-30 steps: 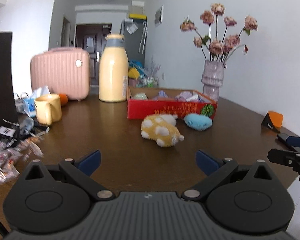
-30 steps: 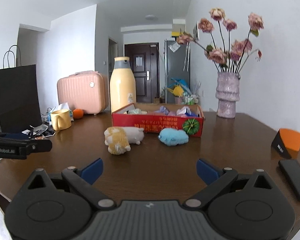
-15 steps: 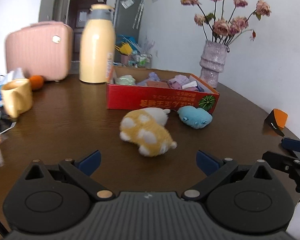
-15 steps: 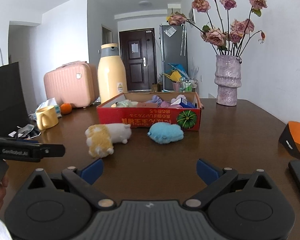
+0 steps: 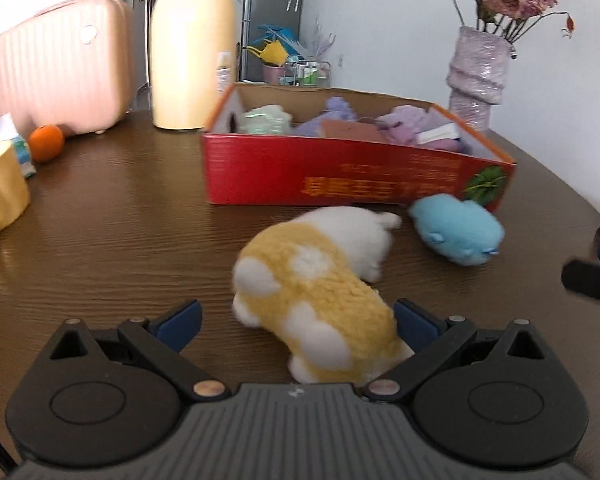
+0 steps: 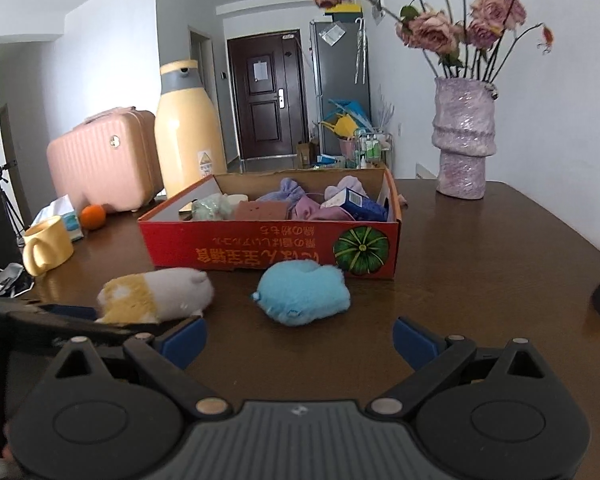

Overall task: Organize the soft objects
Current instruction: 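Grasp the yellow-white plush with the left tool while the right tool grasps the blue fuzzy plush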

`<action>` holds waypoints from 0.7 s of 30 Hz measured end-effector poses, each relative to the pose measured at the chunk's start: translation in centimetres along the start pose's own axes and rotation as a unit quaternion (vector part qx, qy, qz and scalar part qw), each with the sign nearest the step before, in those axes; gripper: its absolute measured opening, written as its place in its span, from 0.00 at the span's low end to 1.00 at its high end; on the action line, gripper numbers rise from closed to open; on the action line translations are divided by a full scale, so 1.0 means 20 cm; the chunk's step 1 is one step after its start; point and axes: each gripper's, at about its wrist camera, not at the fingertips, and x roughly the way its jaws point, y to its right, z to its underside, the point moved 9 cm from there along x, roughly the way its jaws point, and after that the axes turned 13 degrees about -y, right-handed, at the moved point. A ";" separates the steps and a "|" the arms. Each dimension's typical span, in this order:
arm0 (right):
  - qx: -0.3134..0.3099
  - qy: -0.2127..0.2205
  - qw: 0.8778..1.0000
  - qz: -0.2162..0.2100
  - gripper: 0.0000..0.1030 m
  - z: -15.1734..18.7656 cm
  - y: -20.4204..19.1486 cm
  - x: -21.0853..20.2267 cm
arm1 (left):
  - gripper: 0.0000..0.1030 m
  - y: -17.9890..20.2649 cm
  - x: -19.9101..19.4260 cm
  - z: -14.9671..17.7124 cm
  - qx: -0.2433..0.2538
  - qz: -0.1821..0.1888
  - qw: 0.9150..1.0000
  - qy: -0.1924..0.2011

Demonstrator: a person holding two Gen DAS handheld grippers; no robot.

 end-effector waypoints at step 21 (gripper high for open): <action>-0.003 -0.096 0.995 0.002 0.83 -0.23 0.03 0.69 | 0.54 -0.21 0.08 -0.12 0.008 0.025 1.000 -0.007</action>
